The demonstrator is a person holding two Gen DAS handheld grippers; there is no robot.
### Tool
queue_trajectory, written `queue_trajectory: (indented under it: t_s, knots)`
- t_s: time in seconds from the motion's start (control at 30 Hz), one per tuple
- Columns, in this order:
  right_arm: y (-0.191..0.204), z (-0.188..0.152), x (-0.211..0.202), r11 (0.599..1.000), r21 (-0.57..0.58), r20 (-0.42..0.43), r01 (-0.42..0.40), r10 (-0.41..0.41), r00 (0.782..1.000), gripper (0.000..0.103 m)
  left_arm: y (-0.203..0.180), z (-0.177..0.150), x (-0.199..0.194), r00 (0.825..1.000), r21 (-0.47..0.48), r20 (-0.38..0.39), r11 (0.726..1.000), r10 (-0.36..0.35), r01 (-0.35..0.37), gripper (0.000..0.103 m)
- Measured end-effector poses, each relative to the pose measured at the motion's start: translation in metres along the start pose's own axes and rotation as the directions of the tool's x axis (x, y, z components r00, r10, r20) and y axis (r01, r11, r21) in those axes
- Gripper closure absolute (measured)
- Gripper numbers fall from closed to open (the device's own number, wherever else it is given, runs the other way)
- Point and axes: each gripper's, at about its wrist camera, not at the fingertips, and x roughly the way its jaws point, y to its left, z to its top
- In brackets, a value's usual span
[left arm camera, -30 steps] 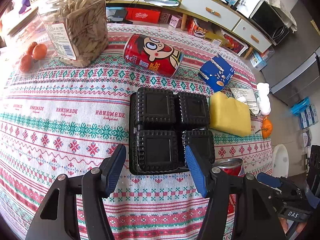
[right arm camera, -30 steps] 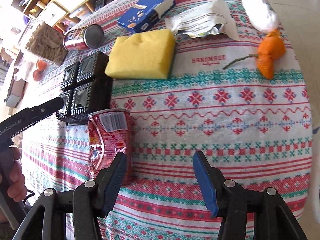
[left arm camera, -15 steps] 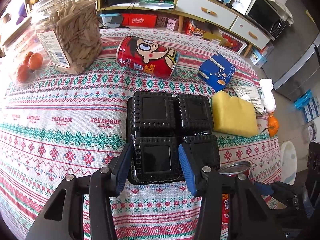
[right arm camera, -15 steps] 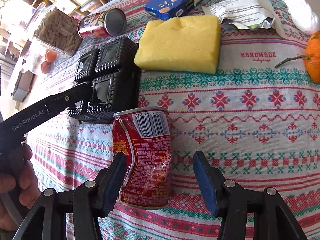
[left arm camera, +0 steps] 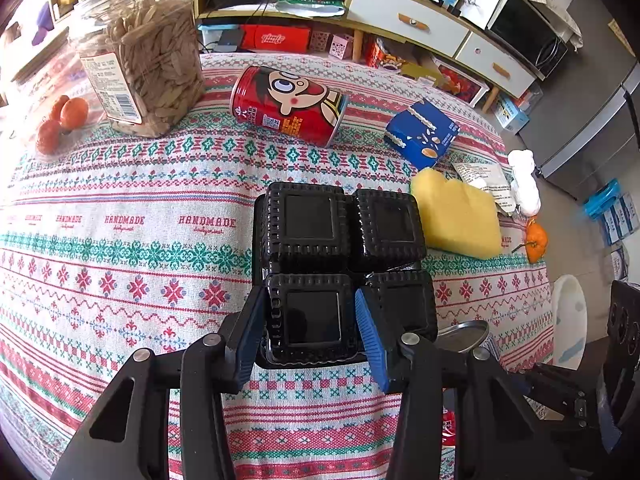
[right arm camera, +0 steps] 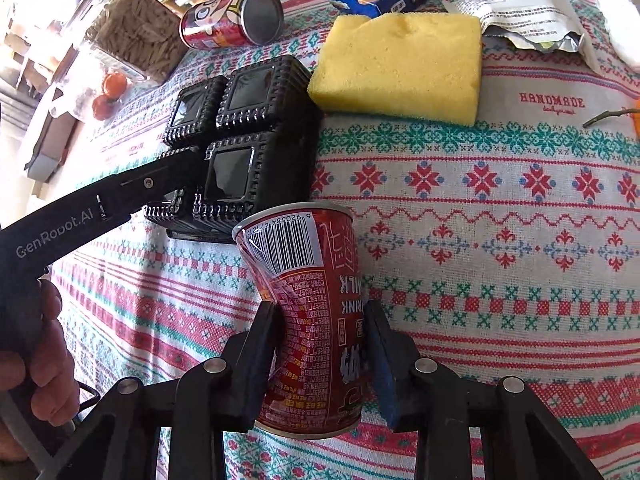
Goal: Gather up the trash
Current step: 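Grasp the black plastic trays with the left tool while the right tool grasps the red can, then carry the trays and can over the bin and release both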
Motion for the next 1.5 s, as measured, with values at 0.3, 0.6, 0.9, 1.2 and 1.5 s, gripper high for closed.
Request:
queue_trajectory:
  t_s: [0.3,0.6,0.9,1.2,1.5]
  knots:
    - [-0.021,-0.002,-0.023,0.999,0.053,0.004,-0.011,0.010,1.000,0.064,-0.002,-0.011,-0.016,1.000,0.004,-0.013,1.000,-0.014,0.014,0.055]
    - [-0.044,-0.008,-0.057,0.996,0.092,0.056,-0.008,0.003,0.998,0.064,-0.009,-0.023,-0.029,0.999,0.003,0.003,0.999,-0.036,0.036,0.055]
    - [-0.091,-0.017,-0.104,0.979,0.204,0.130,-0.008,-0.019,0.991,0.064,-0.047,-0.038,-0.048,0.998,0.070,0.020,0.996,-0.057,0.056,0.055]
    - [-0.106,-0.026,-0.127,0.968,0.239,0.171,-0.071,0.030,0.985,0.064,-0.028,-0.058,-0.073,0.997,-0.019,0.027,0.997,-0.075,0.075,0.055]
    - [-0.124,-0.033,-0.150,0.964,0.264,0.202,-0.020,-0.035,0.979,0.064,-0.105,-0.069,-0.068,0.987,0.076,-0.020,0.984,-0.158,0.159,0.055]
